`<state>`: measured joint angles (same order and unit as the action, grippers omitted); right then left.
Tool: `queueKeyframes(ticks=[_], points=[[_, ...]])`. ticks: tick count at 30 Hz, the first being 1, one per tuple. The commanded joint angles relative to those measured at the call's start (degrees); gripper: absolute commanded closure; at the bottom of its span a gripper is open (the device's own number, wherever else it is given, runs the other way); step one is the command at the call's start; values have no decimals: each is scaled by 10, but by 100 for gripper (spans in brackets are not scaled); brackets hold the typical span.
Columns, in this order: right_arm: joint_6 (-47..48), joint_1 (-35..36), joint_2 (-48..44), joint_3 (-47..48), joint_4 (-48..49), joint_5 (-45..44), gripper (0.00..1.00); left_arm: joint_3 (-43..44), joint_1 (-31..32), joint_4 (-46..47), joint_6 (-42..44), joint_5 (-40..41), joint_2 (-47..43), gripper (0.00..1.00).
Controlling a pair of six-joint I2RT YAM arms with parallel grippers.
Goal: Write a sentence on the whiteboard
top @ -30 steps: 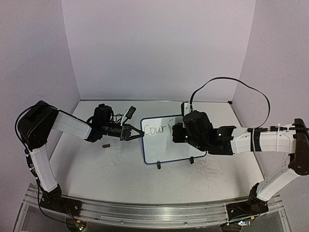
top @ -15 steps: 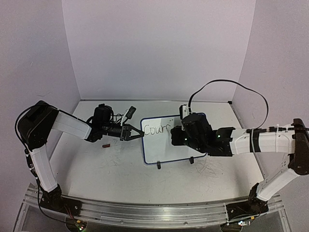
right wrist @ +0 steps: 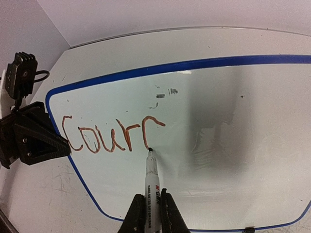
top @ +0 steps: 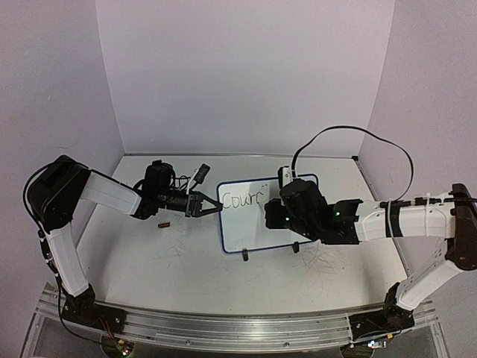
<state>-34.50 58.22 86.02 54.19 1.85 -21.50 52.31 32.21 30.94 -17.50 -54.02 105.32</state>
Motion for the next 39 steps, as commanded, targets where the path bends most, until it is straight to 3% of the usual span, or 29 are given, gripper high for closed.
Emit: queueKeyframes(ticks=[1, 24, 39], points=[[-1, -2, -19, 7, -9, -48, 100, 2, 2, -18, -2, -22, -21, 100], [26, -11, -9, 39, 4, -62, 100, 3, 2, -22, 0, -21, -22, 100], [-4, -3, -13, 2, -11, -32, 100, 2, 2, -24, 2, -20, -23, 100]])
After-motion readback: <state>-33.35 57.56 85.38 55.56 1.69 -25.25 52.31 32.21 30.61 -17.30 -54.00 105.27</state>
